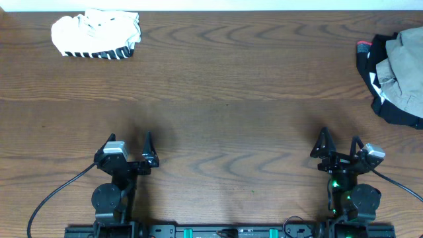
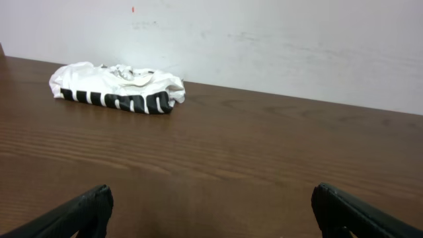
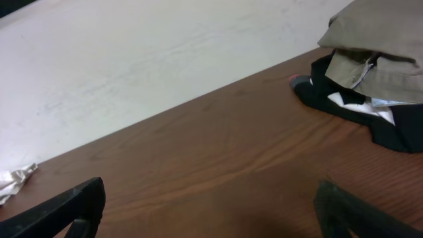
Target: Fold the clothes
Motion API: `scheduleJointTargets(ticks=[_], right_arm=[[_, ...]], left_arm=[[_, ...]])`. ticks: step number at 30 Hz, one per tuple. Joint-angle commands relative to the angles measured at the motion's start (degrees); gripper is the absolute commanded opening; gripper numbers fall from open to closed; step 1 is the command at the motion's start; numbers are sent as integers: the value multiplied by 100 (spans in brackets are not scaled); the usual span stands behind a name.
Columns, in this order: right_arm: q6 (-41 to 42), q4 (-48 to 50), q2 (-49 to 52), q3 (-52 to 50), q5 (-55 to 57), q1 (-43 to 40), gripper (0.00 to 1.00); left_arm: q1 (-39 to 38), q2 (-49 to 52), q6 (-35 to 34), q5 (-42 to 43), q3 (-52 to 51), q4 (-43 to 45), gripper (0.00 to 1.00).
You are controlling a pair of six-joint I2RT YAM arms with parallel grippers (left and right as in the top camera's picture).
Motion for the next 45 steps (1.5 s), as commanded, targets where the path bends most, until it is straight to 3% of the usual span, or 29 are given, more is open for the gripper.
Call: scheduleJointTargets(ticks=[1,41,43,45], right_arm=[[2,-24,-13,-9,-39,-11,99],[2,-24,-11,-9,-39,-11,99],[323,4,-11,-9,-197,-9,99],[1272,42,-13,-9,-708,-9,99]], left_arm=[[-17,-46,76,-2,-136,-131,98],[-17,-46,76,-2,-136,-131,98],[-17,-46,76,-2,-136,-131,98],[-17,-46,76,-2,-136,-131,98]])
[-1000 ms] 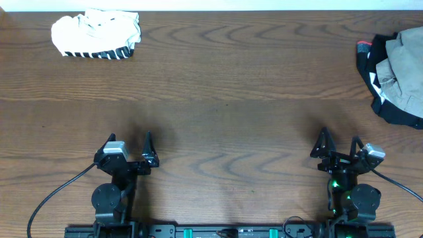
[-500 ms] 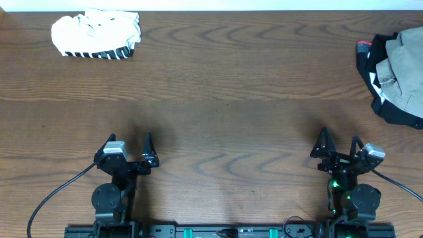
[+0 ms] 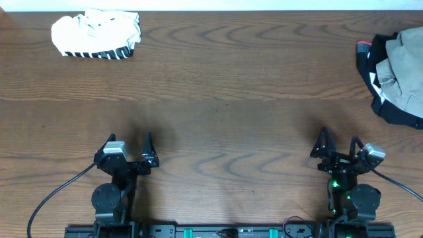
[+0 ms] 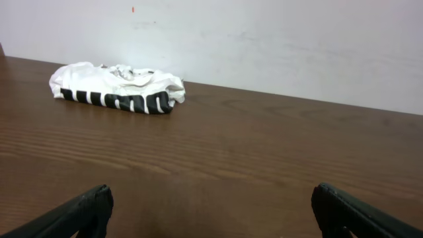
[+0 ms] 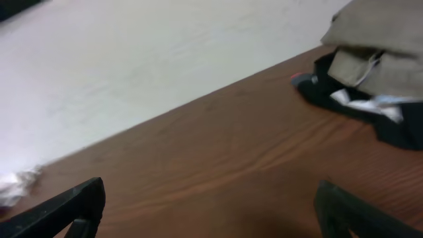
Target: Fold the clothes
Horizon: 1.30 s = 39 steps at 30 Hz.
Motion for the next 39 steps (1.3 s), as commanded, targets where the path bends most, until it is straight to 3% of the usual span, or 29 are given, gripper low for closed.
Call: scheduleJointTargets(ticks=[1,4,10,17,26,31,34,39], right_arm=[[1300,20,-11,-9,-686,-9,99],[1937,33,-11,-9,-883,-9,99],[1998,179,-9,-9,-2070,-9,99],[1071,918,-9,24,-3322,-9,99],[90,619,203,992,-2647,-11,99],[-756,-260,1224,2190,-2079,-11,99],[-1360,-979,2371,3174,-1676,-11,99],[-1462,-2347,4183,4684,-516,-11,99]], left_arm=[[-17,-46,76,-2,-136,-131,98],[-17,-46,76,-2,-136,-131,98],[-17,-46,76,0,-136,-131,98],[-17,-46,76,-2,-136,-131,98],[-17,-46,76,-2,-136,-131,98],[-17,-46,76,-2,-136,-131,98],[-17,-46,76,0,-136,-131,98],[-17,-46,76,-2,-136,-131,98]])
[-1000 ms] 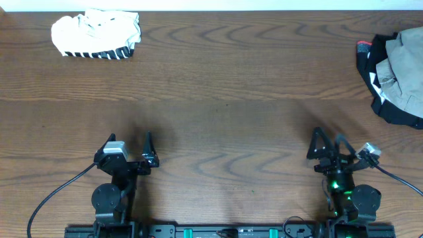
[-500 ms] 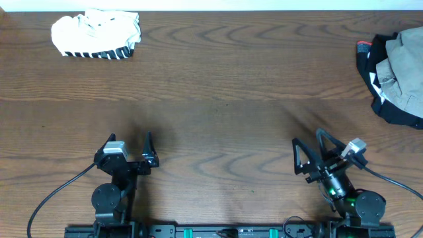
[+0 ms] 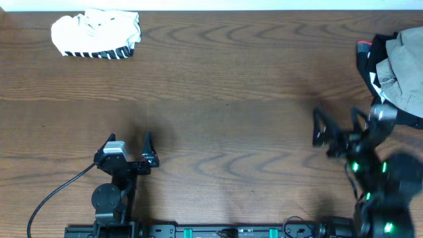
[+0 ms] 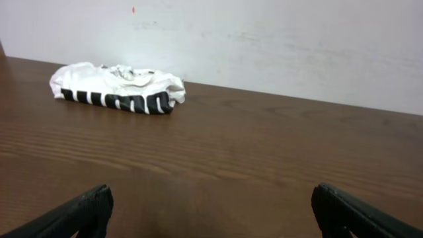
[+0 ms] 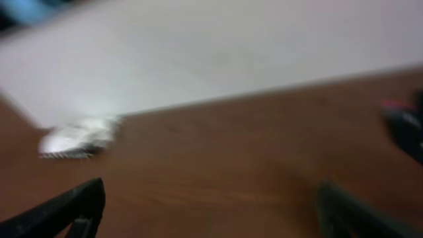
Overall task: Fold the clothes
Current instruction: 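Reach the right gripper to the clothes pile and grasp the khaki pants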
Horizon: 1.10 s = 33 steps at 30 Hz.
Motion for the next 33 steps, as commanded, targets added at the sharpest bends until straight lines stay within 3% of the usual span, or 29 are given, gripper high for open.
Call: scheduleJointTargets(ticks=[1,6,10,16,24,28,33], right_arm=[[-426,-741,1200,1019,1222,-11,99],[-787,-2120,2887,2551,2664,-190,99],[-782,-2675,3969,3390,2778,-581,99],[-844,-2109,4763,3670,3287,-1034,99],[-2111,-1628,5213,3668,4723,-1429,99],[-3412,-1574,5582,3668,5077,-1565,99],[-4072,-1517,5947,3668,5215,-1663,99]], left_arm=[[-17,-39,76,11,-136,-131,98],[-17,-39,76,11,-136,-131,98],[-17,-39,76,11,-136,-131,98],[-17,-39,76,11,-136,-131,98],[-17,-39,76,13,-136,-131,98],[-17,-39,76,11,-136,-131,98],[-17,-39,76,11,-136,-131,98]])
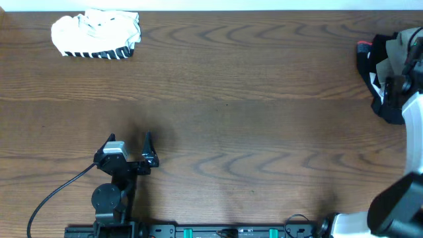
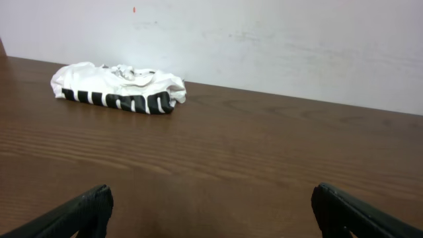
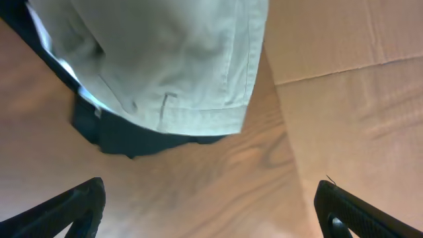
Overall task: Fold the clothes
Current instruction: 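Reach the right gripper to the clothes pile and grasp the khaki pants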
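Observation:
A crumpled white garment with black stripes (image 1: 96, 34) lies at the table's far left corner, and it shows ahead in the left wrist view as the striped garment (image 2: 119, 89). A pile of clothes (image 1: 378, 73), khaki on black, sits at the right edge. My right arm (image 1: 413, 109) reaches over that pile. Its camera looks down on the khaki garment (image 3: 165, 59) and the black garment (image 3: 119, 135) under it. My right gripper (image 3: 211, 211) is open and holds nothing. My left gripper (image 2: 211, 211) rests open near the front edge, far from both garments.
The brown wooden table (image 1: 231, 99) lies between the two garments. In the right wrist view the table's edge runs just right of the pile, with a tan surface (image 3: 350, 99) beyond it. A white wall (image 2: 264, 39) stands behind the table.
My right arm was partway up toward the right side with a blurred view across the table. Now it is over the clothes pile, looking down on it. The left arm and both garments stayed put.
Both arms first sat parked and open at the front edge, the garments lying at the far left and right. The right wrist view then shifted slightly. After that the right arm was off its rest, nearer the pile, and now it hangs open above it.

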Motion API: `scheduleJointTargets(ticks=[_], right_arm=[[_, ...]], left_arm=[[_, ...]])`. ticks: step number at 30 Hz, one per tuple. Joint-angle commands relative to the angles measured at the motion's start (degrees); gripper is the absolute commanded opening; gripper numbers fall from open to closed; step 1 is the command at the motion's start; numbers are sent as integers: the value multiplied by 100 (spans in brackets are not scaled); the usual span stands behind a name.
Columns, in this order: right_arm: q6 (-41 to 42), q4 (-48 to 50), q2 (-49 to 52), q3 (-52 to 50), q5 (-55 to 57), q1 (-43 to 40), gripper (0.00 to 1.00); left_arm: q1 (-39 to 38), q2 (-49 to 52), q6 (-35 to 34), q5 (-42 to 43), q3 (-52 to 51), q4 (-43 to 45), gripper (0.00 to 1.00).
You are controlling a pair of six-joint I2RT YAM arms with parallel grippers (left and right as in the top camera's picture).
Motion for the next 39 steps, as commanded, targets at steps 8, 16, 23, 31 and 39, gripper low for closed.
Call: scheduleJointTargets(ticks=[8,16,23,31,39], right_arm=[[-2339,83,723,111,350,-133,99],[-3397,116,1381,109,413,-205,99],[-3530,734,1818,109,544,-437,99],[-3969,1427,2140,107,538,-634,99],[-3976,2057,2146,105,317,-643,92]], left_arm=[[-17,-39,74,20,-136,-129,98],[-17,-39,74,22,-136,-129,98],[-17,-39,74,20,-136,-129,98],[-17,-39,74,20,-136,-129,98],[-17,-39,74,20,-136,-129,98]])
